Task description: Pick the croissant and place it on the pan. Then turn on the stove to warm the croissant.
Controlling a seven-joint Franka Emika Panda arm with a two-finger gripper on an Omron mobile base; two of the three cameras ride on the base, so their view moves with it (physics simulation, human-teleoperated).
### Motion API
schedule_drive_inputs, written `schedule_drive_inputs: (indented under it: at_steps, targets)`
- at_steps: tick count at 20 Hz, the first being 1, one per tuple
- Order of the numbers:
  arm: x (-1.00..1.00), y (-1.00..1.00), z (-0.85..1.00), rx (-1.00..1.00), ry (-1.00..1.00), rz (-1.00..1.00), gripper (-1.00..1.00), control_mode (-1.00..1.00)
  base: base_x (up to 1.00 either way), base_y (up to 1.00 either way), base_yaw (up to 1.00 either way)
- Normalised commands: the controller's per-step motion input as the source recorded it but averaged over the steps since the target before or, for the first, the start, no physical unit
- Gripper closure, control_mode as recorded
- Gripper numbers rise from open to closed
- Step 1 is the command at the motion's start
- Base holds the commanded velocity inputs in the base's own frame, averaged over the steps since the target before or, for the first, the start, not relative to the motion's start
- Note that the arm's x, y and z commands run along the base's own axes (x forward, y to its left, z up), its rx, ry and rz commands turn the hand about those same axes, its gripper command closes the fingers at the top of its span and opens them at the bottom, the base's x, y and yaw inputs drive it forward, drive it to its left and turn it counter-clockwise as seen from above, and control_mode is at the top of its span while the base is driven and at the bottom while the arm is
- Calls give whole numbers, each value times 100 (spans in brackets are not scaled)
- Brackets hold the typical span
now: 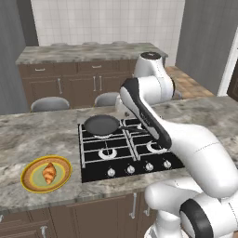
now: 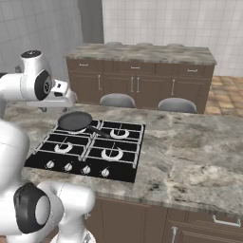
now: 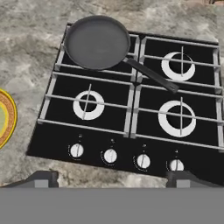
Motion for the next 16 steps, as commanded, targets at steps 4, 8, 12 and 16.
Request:
schedule_drive_inputs:
  at_steps: [4, 8, 12, 16]
  targets:
    - [5, 100, 0, 0, 0, 3, -100, -100, 0, 0, 0]
    - [1, 100, 0, 0, 0, 5, -100, -100, 0, 0, 0]
    - [0, 100, 0, 2, 0, 11, -100, -100, 0, 0, 0]
    - [0, 100, 0, 3, 0, 13, -100, -100, 0, 0, 0]
